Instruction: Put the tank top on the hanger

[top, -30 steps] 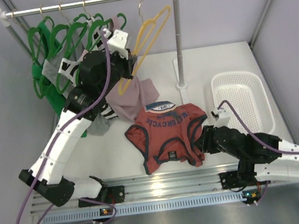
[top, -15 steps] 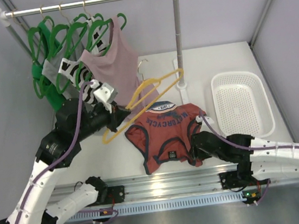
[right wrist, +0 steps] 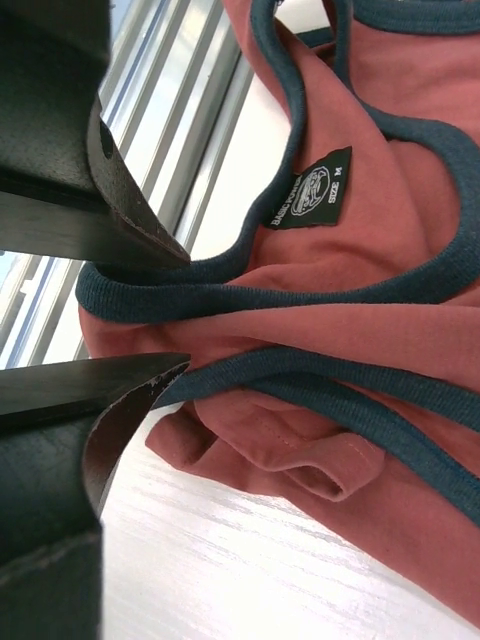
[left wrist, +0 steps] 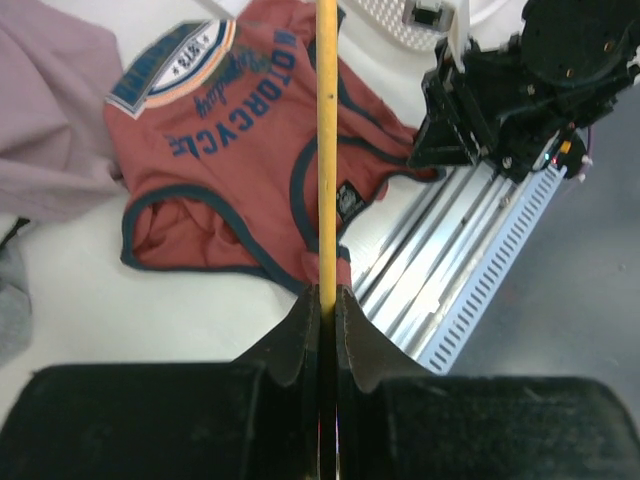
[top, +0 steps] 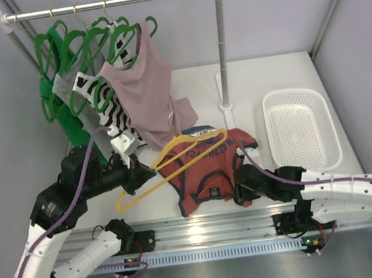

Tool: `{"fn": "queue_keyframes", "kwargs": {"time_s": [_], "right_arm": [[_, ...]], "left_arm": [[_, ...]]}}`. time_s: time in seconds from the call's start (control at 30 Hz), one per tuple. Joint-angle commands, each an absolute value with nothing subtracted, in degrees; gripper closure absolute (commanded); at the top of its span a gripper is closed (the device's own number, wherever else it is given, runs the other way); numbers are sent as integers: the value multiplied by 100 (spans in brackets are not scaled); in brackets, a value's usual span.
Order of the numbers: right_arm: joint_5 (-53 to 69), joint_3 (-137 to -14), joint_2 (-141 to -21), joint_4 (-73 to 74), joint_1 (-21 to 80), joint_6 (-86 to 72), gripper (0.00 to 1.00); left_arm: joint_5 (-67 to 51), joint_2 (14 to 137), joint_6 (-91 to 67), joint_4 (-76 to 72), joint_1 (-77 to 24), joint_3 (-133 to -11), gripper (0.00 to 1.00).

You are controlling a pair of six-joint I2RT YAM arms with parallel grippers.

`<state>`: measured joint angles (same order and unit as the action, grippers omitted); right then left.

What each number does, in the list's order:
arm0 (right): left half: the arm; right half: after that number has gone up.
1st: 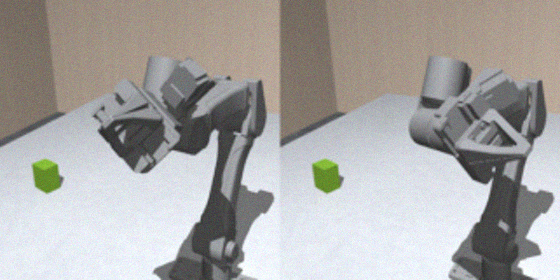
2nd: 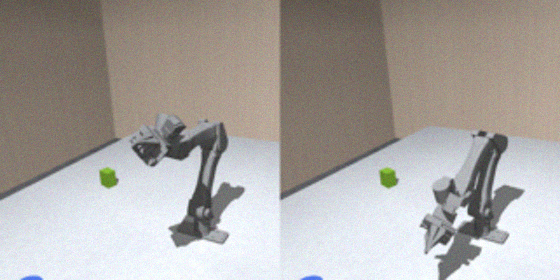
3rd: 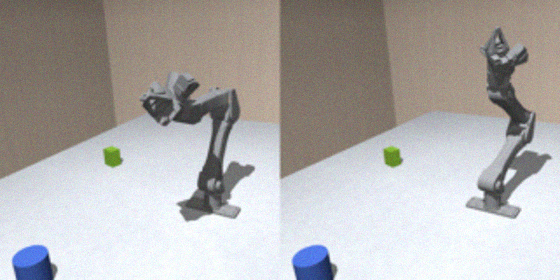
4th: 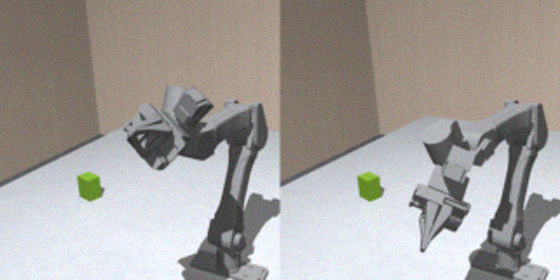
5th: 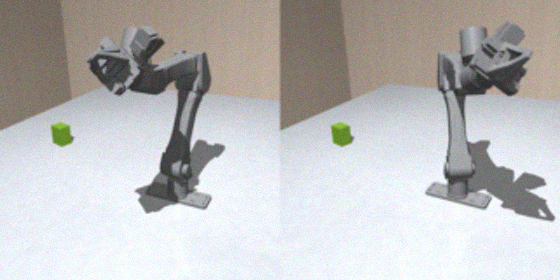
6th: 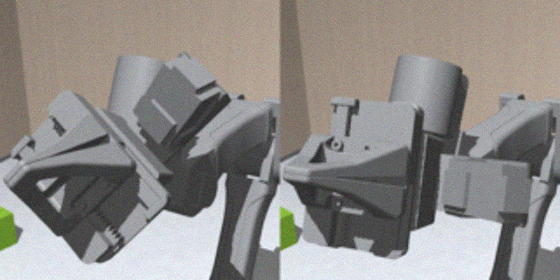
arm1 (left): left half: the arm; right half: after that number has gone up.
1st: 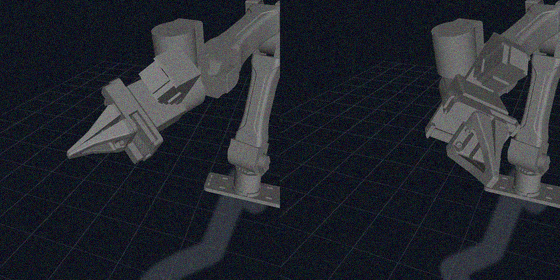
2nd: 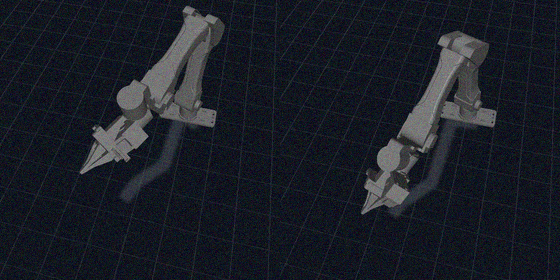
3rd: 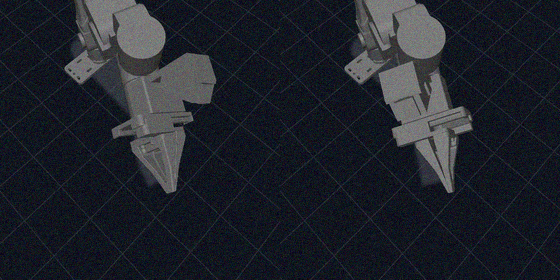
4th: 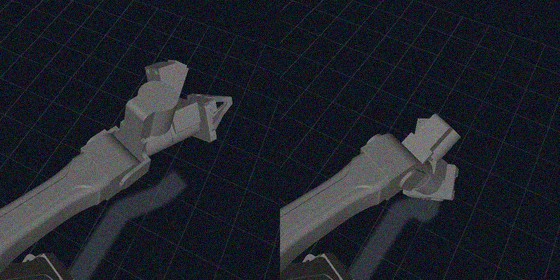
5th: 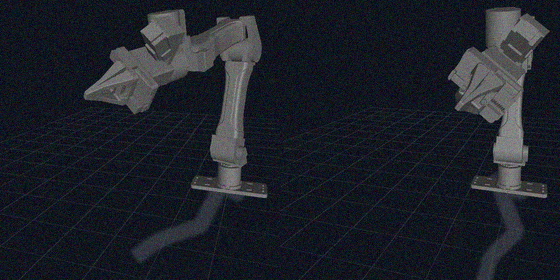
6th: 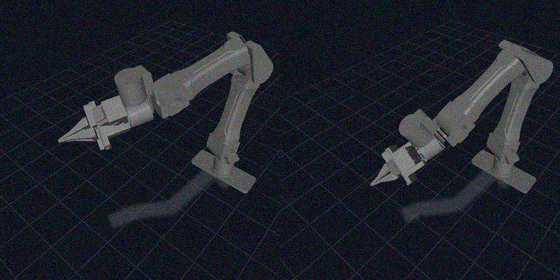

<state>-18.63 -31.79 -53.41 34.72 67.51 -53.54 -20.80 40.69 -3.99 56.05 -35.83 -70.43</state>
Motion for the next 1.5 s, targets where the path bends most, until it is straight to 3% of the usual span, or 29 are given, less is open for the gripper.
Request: {"fn": "queue_keyframes", "kwargs": {"time_s": [0.0, 0.2, 0.33, 0.53, 0.97, 1.47], "right_arm": [[-1741, -3235, -5379, 3480, 6812, -5265, 61], [-1565, -3111, -5396, 3515, 6820, -5230, 68], [-1634, -2998, -5309, 3709, 6812, -5343, 81], [-2153, -3049, -5054, 4209, 6794, -5528, 89], [-2944, -3832, -5027, 4720, 6346, -5282, 99], [-3138, -4350, -5212, 4676, 6161, -4984, 100]], "left_arm": [[-2145, 3964, -624, 5941, -3586, -7022, 100], [-2250, 3964, -738, 6249, -3586, -7119, 100], [-2311, 3937, -782, 6363, -3595, -7111, 100], [-2724, 3946, -844, 6311, -3595, -6926, 100], [-3173, 4069, -932, 5924, -3586, -6443, 100], [-3463, 4017, -1002, 5608, -3604, -6135, 100]]}}
